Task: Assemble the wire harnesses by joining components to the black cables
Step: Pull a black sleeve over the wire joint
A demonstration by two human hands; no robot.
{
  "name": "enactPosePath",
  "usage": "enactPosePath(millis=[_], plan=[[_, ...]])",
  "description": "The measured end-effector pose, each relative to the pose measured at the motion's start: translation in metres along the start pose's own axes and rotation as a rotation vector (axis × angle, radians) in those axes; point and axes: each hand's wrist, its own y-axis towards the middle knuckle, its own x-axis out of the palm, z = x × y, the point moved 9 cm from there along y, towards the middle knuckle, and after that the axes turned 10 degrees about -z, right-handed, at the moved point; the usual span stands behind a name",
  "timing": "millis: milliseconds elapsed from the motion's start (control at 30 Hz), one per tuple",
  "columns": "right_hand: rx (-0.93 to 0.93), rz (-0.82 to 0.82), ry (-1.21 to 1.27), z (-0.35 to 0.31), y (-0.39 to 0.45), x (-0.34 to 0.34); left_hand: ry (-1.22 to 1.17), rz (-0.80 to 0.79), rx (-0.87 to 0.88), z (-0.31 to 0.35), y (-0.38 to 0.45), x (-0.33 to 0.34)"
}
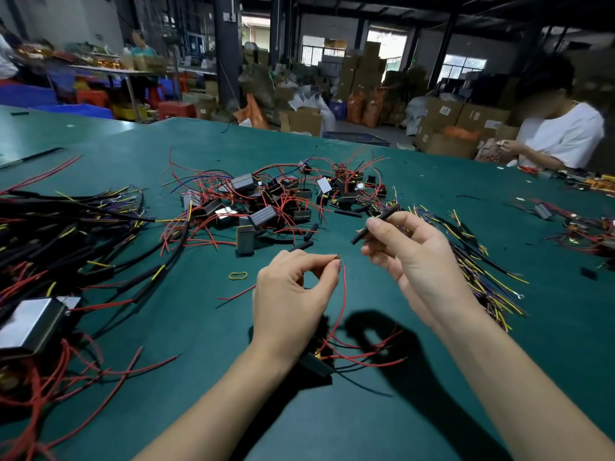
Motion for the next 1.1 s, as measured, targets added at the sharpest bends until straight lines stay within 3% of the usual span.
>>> enactPosePath(millis=[667, 1100], plan=[[-0.121, 0.027, 0.029, 0.006, -0.004, 0.001, -0.03, 0.04, -0.083, -0.009, 0.001, -0.005], [-0.147, -0.025, -0.026, 0.015, -0.007, 0.011, 0.007, 0.028, -0.025, -0.001, -0.001, -0.004]])
